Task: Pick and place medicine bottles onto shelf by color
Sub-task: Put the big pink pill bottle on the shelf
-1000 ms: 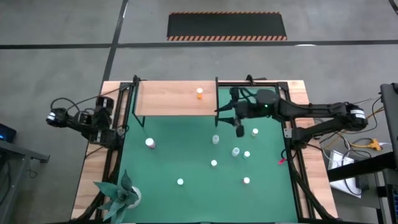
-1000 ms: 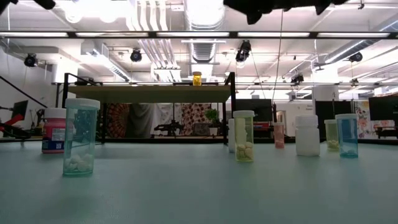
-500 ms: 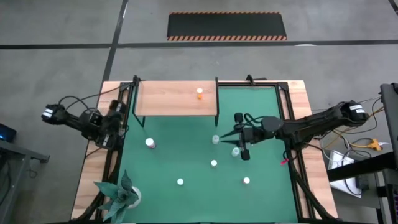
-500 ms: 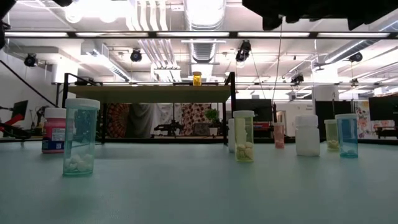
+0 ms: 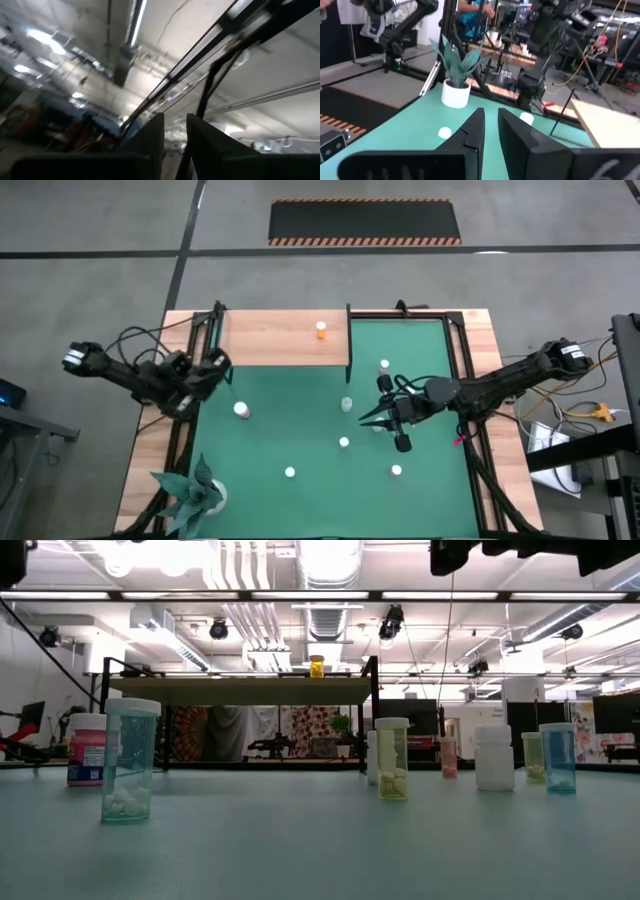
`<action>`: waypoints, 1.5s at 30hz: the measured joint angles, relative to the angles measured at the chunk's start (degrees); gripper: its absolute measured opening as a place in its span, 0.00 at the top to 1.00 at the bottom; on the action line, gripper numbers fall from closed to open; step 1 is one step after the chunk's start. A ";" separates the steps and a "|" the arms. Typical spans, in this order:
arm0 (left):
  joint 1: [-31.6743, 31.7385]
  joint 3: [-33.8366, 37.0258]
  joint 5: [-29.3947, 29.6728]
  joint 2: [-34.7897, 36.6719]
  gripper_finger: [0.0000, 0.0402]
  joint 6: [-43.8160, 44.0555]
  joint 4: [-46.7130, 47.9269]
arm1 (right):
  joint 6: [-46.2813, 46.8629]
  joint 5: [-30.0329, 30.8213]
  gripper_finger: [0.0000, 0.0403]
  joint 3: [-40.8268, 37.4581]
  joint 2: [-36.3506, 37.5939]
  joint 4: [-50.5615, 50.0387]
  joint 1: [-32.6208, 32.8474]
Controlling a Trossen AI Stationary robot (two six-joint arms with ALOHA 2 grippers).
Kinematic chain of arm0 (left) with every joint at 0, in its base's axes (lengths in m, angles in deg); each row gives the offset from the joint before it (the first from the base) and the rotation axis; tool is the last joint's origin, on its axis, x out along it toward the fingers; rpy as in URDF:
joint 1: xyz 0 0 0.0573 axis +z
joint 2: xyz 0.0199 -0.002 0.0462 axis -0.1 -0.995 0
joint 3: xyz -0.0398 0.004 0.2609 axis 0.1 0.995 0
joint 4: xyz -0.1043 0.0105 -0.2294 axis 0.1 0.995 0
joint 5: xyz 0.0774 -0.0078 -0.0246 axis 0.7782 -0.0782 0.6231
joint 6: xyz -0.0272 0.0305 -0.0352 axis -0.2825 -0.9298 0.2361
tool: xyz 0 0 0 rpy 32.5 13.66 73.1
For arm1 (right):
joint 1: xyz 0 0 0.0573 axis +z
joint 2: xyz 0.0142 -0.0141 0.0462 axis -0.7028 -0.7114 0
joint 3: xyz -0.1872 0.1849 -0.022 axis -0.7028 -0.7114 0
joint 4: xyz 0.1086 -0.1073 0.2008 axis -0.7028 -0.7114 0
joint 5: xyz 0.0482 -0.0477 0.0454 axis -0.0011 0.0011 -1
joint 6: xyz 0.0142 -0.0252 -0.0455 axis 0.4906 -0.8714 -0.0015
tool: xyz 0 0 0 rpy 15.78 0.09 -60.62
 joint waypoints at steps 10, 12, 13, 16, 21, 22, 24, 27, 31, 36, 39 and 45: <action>-0.11 -15.58 3.75 -5.23 0.84 24.83 49.80 | 2.66 -0.01 0.89 -0.04 0.01 -8.78 0.18; -0.11 -17.65 3.98 -7.62 0.84 35.25 64.07 | 3.23 -0.07 0.89 -0.04 0.01 -9.47 0.22; -0.15 -18.64 3.92 -9.15 0.84 40.72 69.96 | 3.61 -0.07 0.89 -0.04 0.01 -9.83 0.31; -0.76 -20.73 0.35 -13.28 0.84 53.54 85.64 | 3.72 -0.09 0.89 -0.06 -0.01 -10.63 0.35; -0.74 -25.39 -6.27 -18.89 0.84 65.83 103.93 | 3.74 -0.11 0.89 -0.07 -0.01 -11.29 0.46; -0.74 -26.56 -6.88 -19.97 0.84 67.32 106.94 | 3.71 -0.11 0.89 -0.07 -0.01 -11.46 0.46; -0.74 -29.19 -7.03 -21.92 0.84 70.01 113.96 | 3.67 -0.07 0.89 -0.07 -0.01 -11.43 0.46; -0.71 -33.27 -7.10 -25.44 0.84 73.66 125.00 | 3.66 -0.04 0.89 -0.07 -0.01 -11.39 0.46; -0.68 -37.82 -3.54 -29.06 0.84 74.66 131.25 | 3.69 -0.04 0.89 -0.07 -0.01 -11.36 0.46; -0.63 -38.47 -0.19 -31.95 0.82 71.69 131.46 | 3.14 -0.02 0.89 -0.07 -0.03 -11.51 0.46; -0.52 -38.06 -0.18 -33.35 0.77 71.84 132.37 | 3.06 -0.02 0.89 -0.07 -0.05 -11.60 0.46; -0.04 -37.32 -0.14 -35.81 0.57 72.01 132.06 | 3.15 -0.02 0.89 -0.07 -0.05 -11.68 0.46</action>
